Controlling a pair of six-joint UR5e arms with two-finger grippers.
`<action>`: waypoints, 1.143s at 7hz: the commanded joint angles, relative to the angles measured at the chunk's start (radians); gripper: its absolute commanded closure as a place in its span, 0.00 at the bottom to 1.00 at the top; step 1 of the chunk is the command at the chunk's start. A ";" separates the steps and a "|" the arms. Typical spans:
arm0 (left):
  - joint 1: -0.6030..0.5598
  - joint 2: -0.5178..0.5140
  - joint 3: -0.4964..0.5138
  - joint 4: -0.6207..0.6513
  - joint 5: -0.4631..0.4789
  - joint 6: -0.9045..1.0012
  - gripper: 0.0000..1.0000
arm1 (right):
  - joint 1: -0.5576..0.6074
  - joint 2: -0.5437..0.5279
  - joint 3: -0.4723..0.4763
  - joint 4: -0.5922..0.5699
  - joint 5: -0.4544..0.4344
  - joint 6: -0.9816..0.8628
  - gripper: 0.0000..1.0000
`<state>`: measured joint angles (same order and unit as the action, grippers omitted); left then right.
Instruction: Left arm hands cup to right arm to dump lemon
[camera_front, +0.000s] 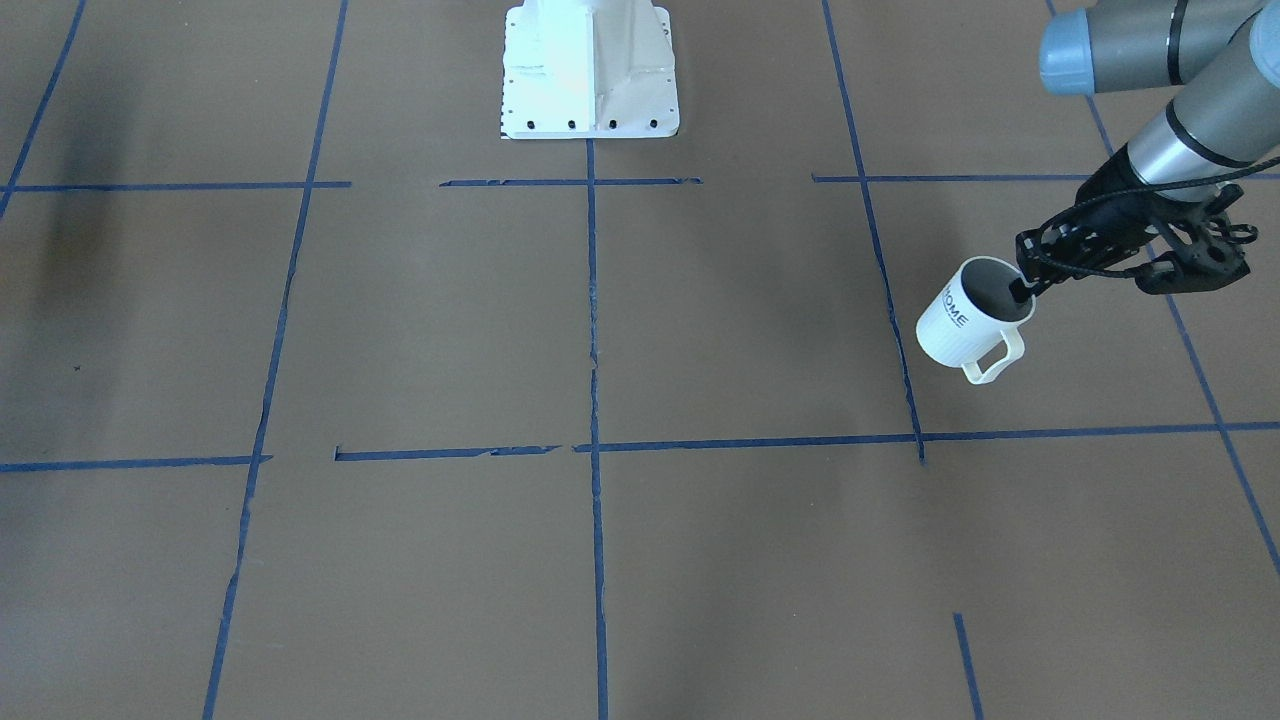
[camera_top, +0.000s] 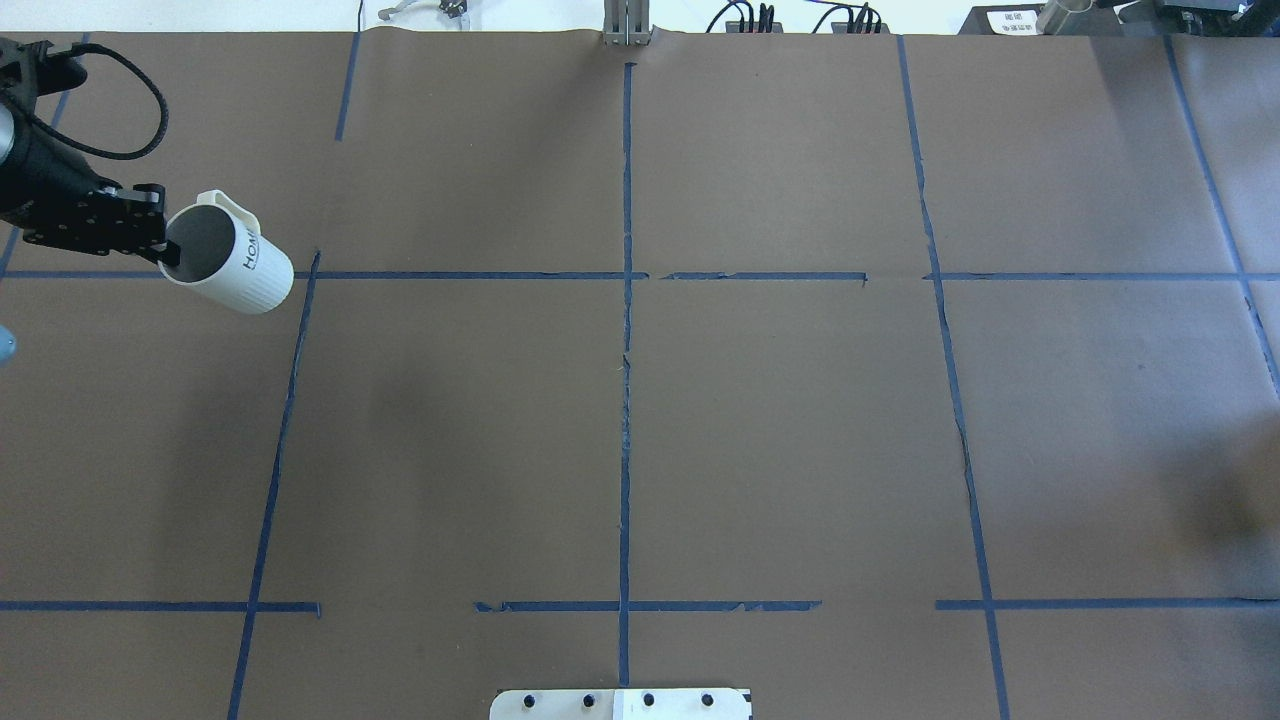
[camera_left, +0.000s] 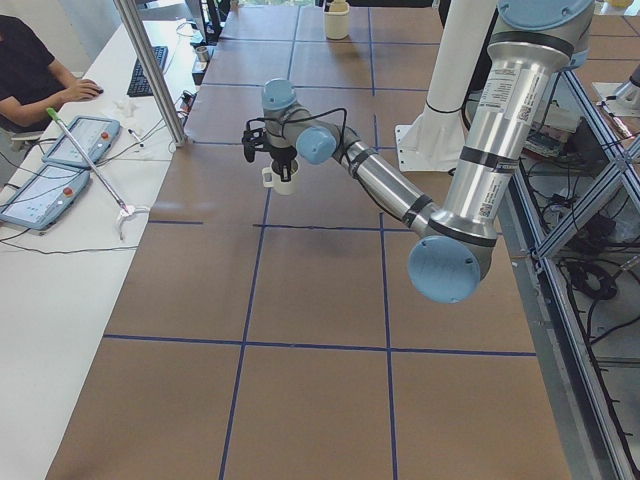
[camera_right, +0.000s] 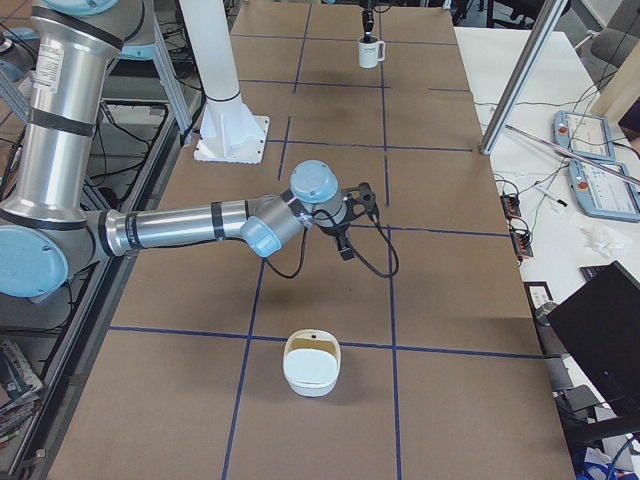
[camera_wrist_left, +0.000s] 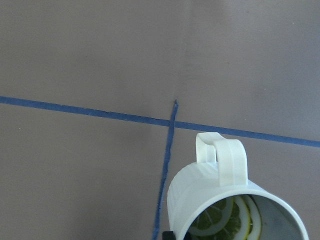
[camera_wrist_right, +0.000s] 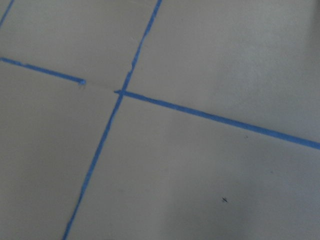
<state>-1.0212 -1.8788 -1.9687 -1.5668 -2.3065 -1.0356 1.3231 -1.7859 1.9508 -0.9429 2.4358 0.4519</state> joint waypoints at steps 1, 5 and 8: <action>0.067 -0.142 -0.021 0.121 0.006 -0.145 1.00 | -0.153 0.098 0.005 0.194 -0.139 0.303 0.00; 0.210 -0.284 -0.001 0.137 0.085 -0.424 1.00 | -0.449 0.253 0.074 0.245 -0.518 0.400 0.00; 0.213 -0.423 0.103 0.265 0.087 -0.477 0.99 | -0.803 0.394 0.086 0.243 -1.094 0.395 0.00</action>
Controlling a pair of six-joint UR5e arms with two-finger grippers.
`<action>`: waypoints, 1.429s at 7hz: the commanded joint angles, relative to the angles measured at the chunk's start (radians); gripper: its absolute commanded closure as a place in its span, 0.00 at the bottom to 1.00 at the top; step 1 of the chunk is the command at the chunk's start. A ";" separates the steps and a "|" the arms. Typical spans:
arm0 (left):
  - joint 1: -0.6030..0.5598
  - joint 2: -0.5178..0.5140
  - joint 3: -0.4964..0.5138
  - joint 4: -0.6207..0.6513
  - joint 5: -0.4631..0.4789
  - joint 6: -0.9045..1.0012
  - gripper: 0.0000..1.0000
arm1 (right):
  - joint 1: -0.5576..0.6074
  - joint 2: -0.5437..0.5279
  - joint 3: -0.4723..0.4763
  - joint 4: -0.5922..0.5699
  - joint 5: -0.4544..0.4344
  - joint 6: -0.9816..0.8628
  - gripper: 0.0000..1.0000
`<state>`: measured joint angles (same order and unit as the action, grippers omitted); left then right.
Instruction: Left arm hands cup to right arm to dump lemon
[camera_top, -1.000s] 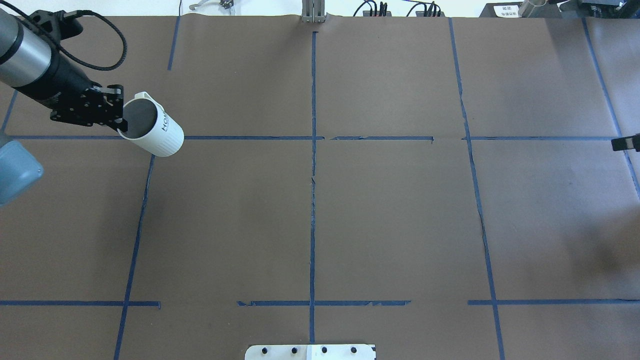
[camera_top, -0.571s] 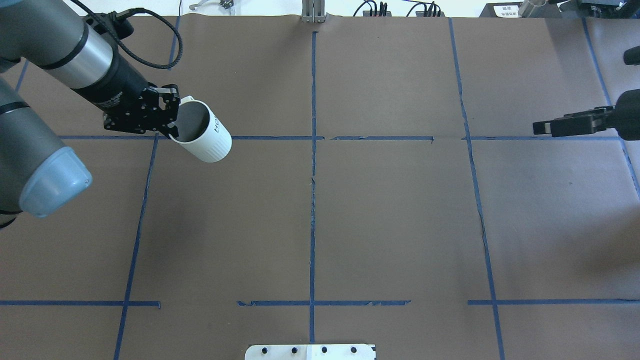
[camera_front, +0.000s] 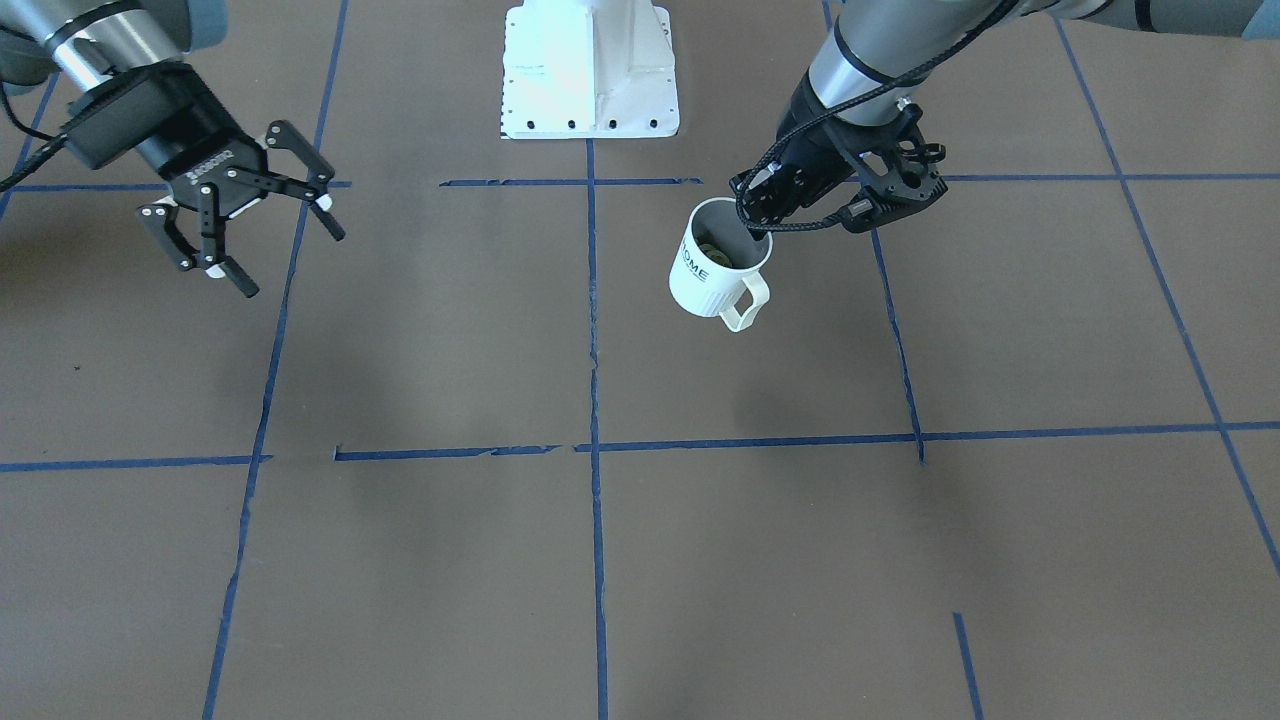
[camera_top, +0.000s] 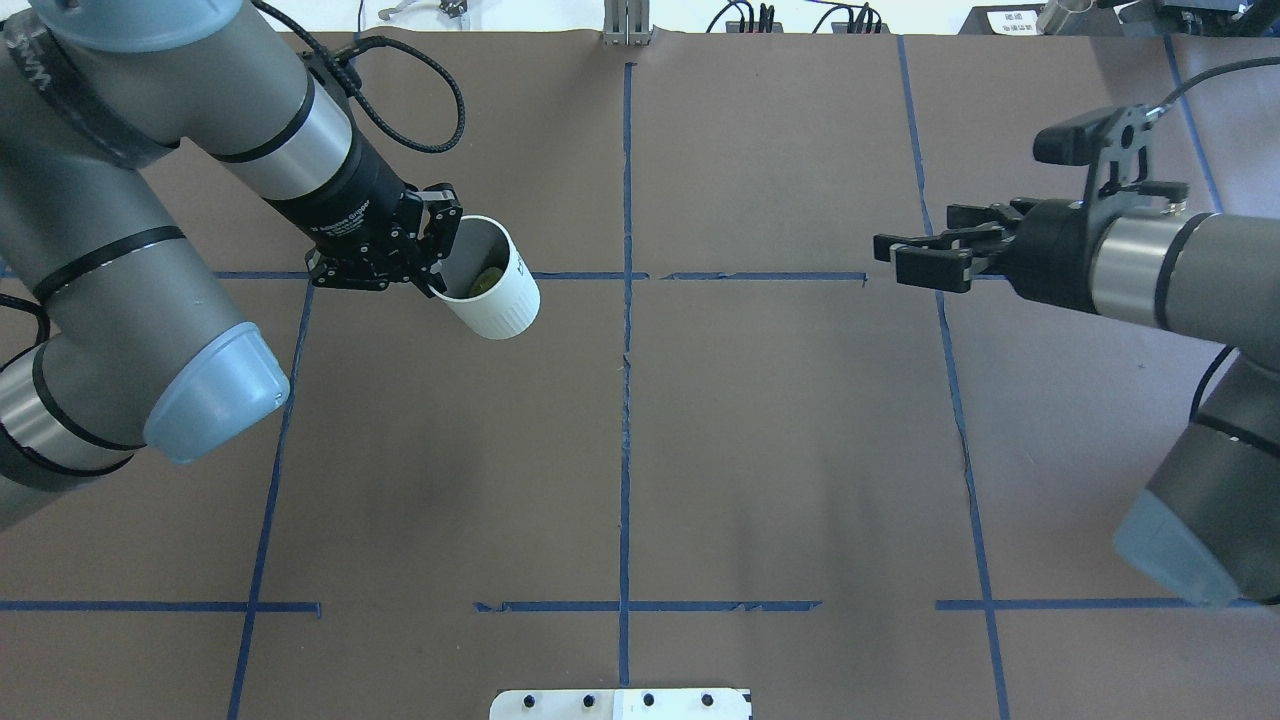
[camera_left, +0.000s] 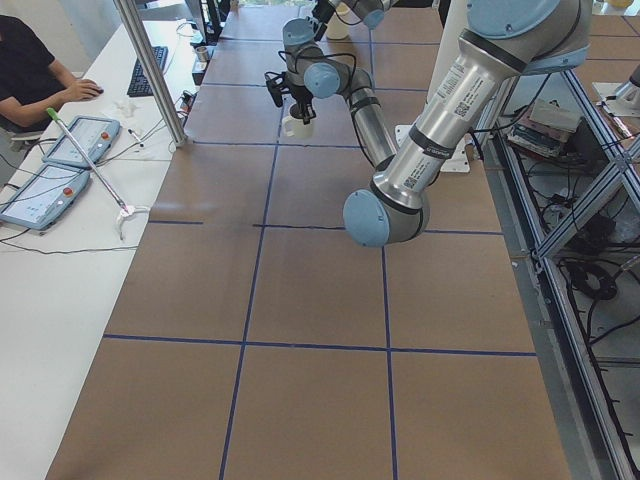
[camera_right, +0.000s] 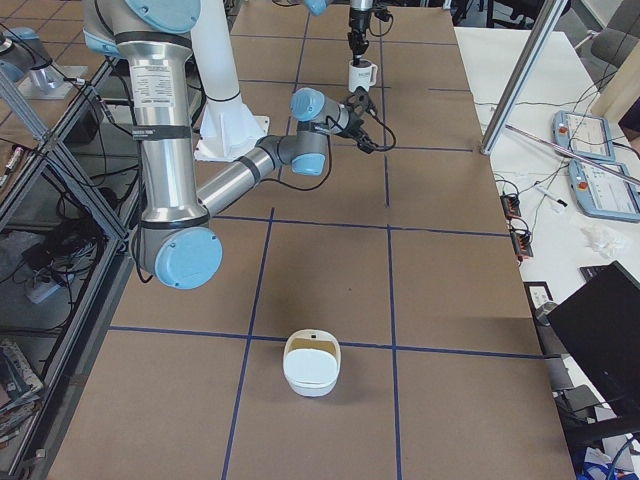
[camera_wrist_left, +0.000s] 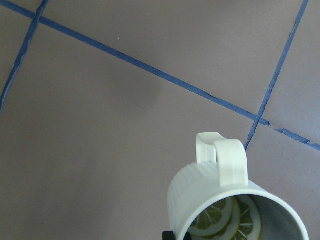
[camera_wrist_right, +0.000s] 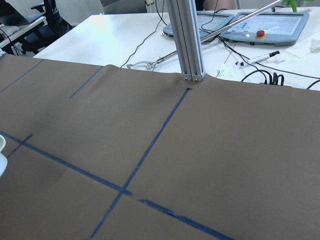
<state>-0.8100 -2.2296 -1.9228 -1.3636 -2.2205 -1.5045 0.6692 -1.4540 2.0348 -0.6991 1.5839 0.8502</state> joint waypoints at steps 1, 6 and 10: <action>0.002 -0.114 0.091 0.104 -0.002 -0.008 0.99 | -0.290 0.093 0.001 -0.008 -0.460 -0.016 0.00; 0.046 -0.177 0.111 0.145 -0.011 -0.009 0.99 | -0.580 0.329 -0.152 -0.046 -0.889 -0.200 0.00; 0.100 -0.214 0.082 0.159 -0.014 -0.120 0.99 | -0.580 0.339 -0.168 -0.046 -0.904 -0.204 0.00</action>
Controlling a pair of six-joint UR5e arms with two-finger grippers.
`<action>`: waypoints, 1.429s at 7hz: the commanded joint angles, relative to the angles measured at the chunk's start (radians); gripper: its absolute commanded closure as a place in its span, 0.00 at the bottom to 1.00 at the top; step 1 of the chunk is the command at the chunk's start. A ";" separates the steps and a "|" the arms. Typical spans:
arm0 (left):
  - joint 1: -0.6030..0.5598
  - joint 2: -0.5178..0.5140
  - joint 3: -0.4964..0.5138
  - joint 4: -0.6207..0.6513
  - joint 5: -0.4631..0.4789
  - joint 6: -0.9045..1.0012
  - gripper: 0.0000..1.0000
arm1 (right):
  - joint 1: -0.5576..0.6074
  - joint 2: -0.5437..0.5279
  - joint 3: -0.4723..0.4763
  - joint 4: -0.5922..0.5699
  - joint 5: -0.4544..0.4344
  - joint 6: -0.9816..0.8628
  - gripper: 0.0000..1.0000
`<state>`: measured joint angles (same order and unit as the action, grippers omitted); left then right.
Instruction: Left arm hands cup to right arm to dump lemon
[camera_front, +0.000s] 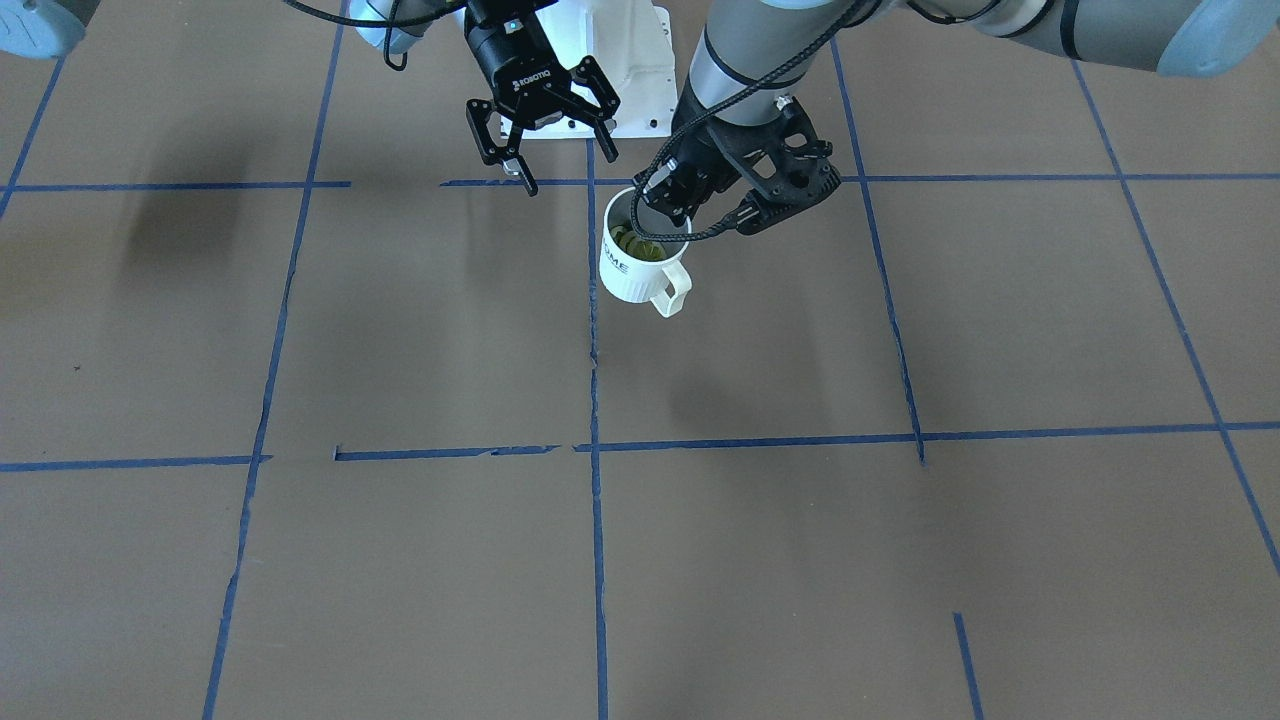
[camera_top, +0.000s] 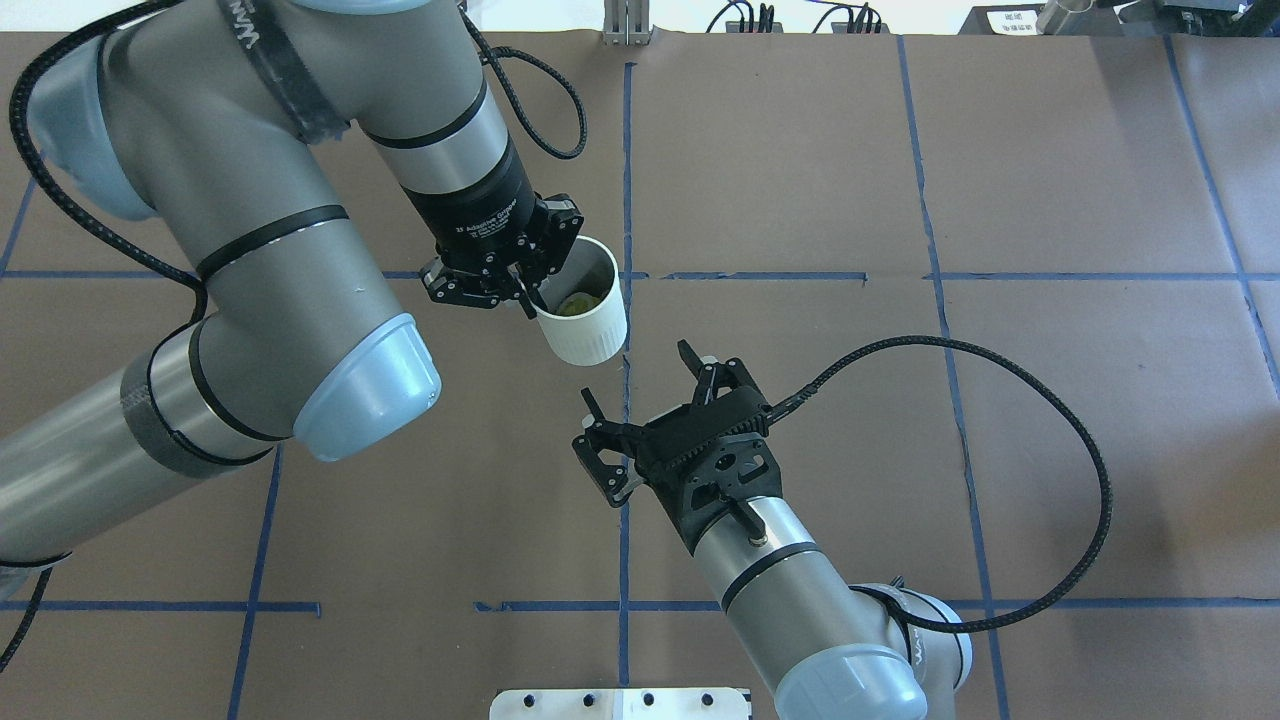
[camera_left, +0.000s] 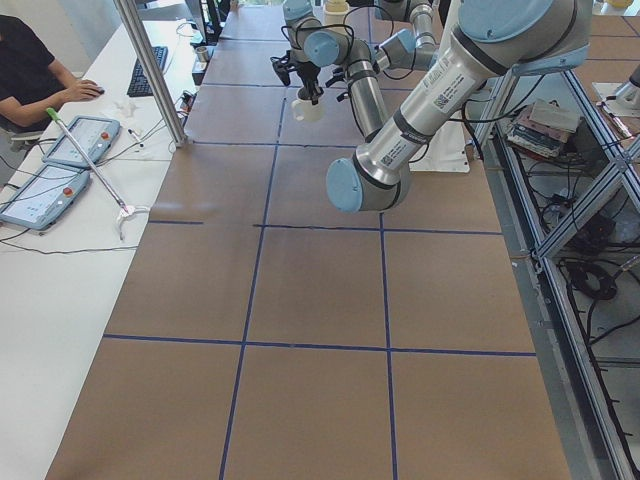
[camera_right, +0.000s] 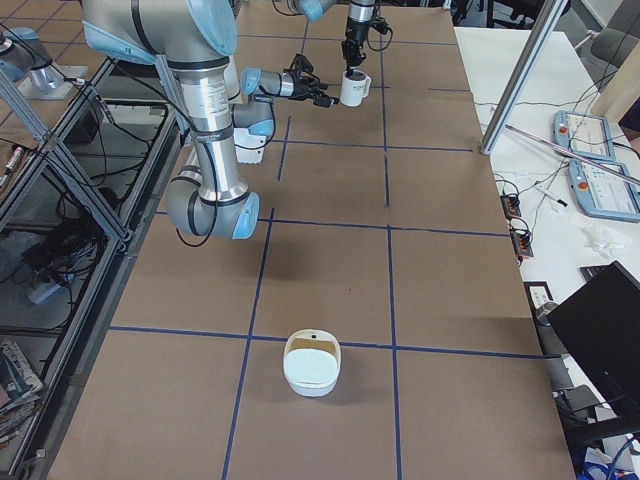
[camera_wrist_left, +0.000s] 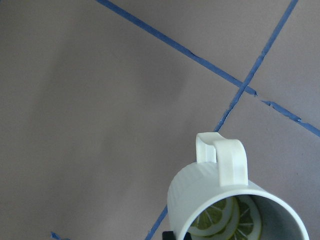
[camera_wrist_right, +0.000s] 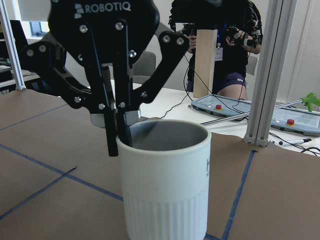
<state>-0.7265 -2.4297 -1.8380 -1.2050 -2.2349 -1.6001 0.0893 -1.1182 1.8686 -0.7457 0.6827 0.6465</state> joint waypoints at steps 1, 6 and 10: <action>0.019 -0.017 -0.004 0.001 0.000 -0.026 0.99 | 0.000 0.004 -0.002 0.000 -0.005 0.002 0.00; 0.045 -0.017 -0.026 0.001 -0.019 -0.055 0.98 | 0.003 0.023 -0.008 0.002 -0.011 0.004 0.00; 0.062 -0.014 -0.041 0.001 -0.019 -0.063 0.98 | 0.003 0.024 -0.017 0.003 -0.012 0.005 0.00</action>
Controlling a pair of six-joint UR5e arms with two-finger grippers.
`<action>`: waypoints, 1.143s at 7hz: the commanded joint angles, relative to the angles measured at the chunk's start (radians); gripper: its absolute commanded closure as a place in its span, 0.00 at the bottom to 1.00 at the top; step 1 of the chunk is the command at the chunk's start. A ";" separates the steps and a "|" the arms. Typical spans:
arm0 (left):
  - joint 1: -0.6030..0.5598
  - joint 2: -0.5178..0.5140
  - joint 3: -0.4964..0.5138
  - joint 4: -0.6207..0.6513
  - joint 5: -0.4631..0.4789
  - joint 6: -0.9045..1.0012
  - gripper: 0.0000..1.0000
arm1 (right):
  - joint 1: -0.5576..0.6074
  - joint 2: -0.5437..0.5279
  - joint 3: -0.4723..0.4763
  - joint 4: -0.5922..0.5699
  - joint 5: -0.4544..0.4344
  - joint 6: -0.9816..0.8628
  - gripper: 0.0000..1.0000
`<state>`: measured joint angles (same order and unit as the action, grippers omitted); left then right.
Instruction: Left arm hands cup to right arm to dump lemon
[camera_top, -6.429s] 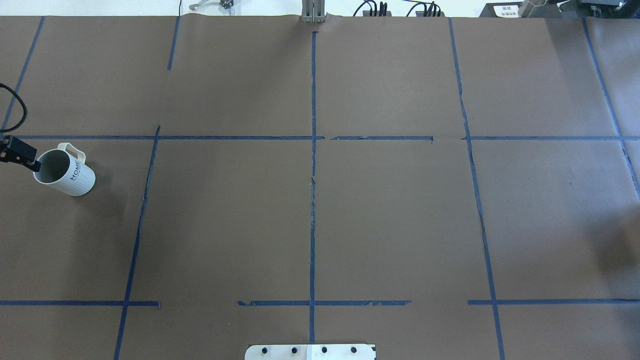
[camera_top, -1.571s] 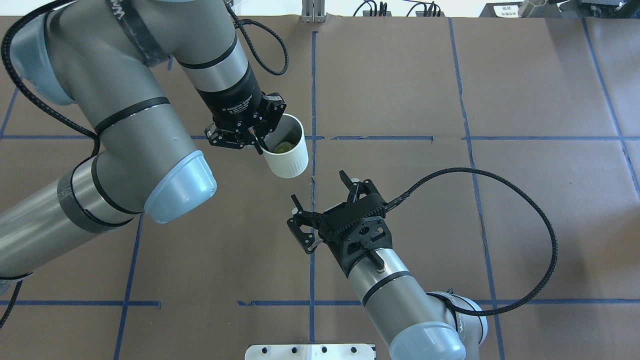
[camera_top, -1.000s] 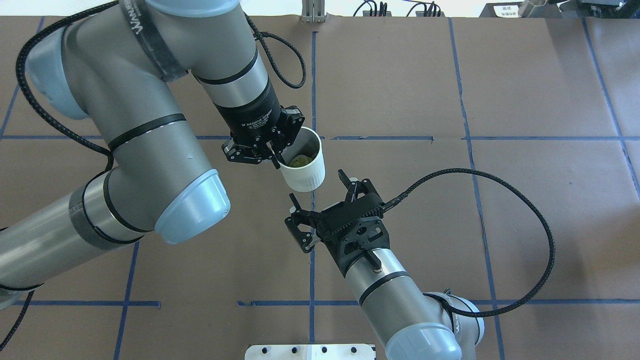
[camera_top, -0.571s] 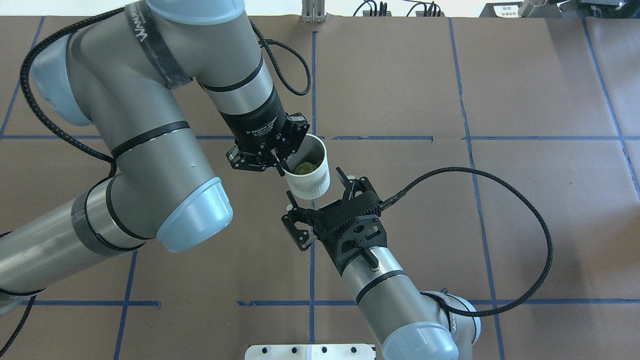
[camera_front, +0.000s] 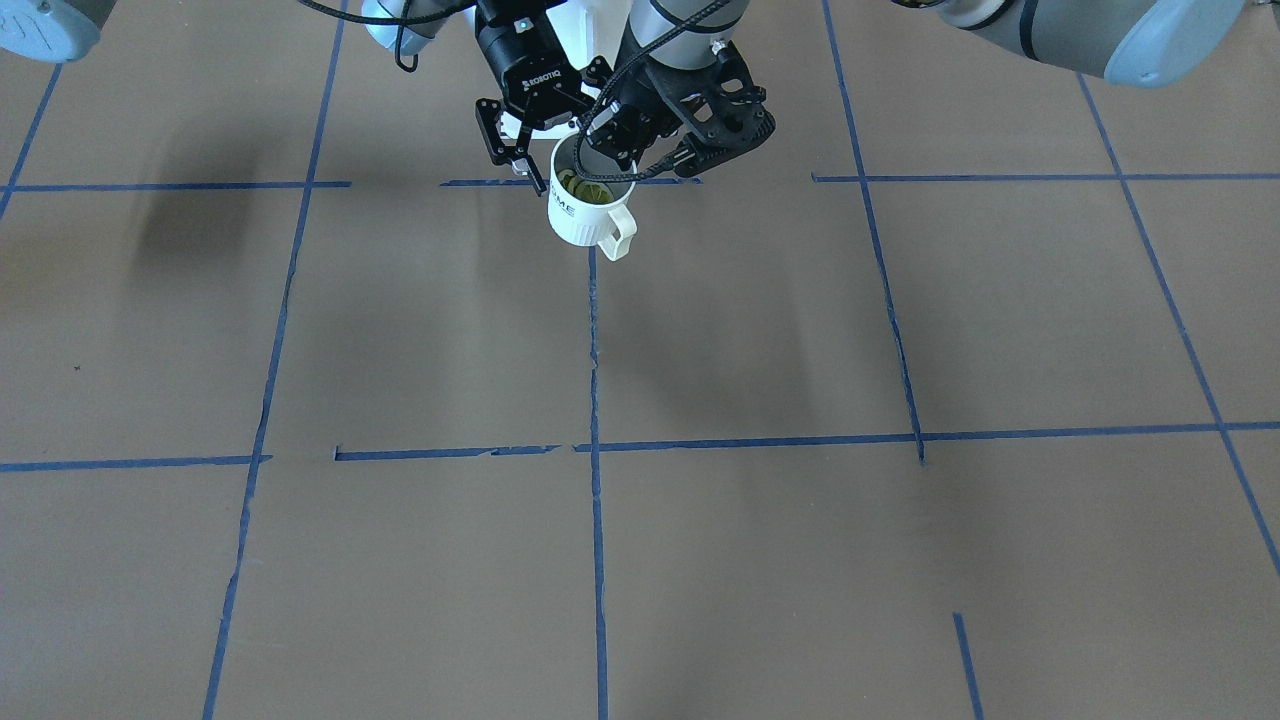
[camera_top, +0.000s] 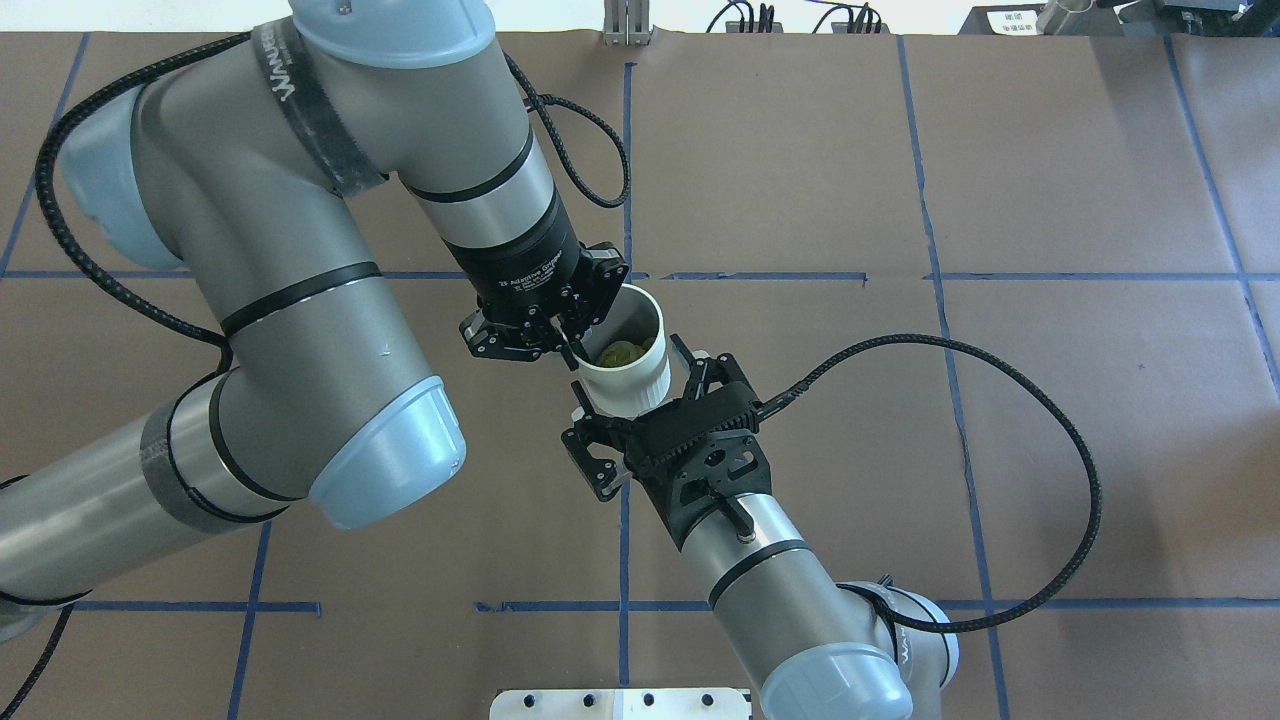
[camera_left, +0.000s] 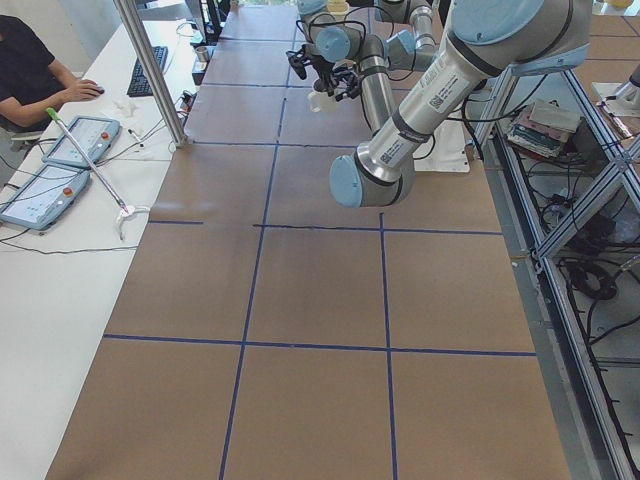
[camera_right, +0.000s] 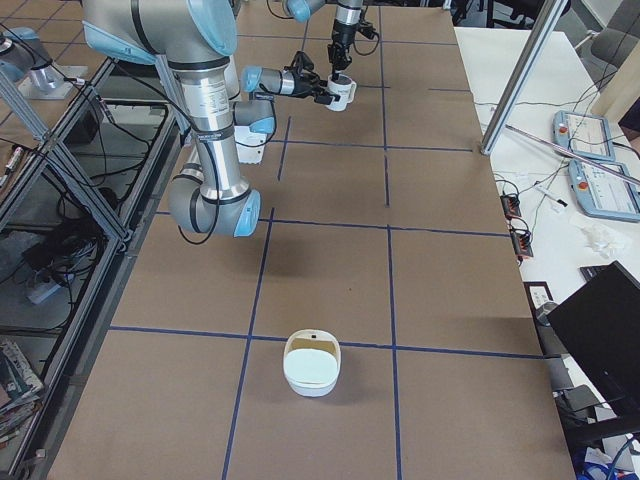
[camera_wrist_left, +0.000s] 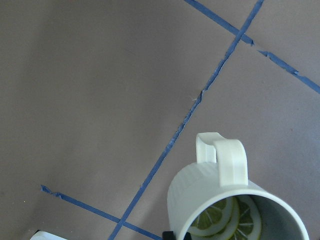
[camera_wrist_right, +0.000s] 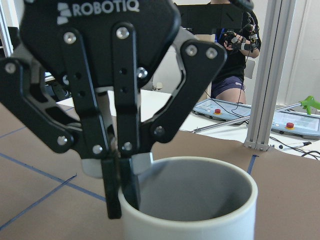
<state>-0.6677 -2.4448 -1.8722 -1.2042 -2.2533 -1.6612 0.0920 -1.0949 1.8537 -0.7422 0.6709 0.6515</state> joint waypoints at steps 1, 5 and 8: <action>0.007 0.003 -0.011 0.002 -0.002 -0.003 0.98 | 0.000 0.001 -0.002 0.000 -0.001 0.000 0.00; 0.010 0.003 -0.033 0.000 -0.018 -0.015 0.96 | 0.002 0.000 -0.010 -0.002 -0.004 0.000 0.00; 0.010 0.004 -0.041 0.000 -0.017 -0.015 0.39 | 0.002 0.001 -0.039 0.003 -0.008 -0.007 0.54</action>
<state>-0.6581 -2.4419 -1.9113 -1.2043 -2.2715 -1.6767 0.0935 -1.0948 1.8181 -0.7395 0.6633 0.6495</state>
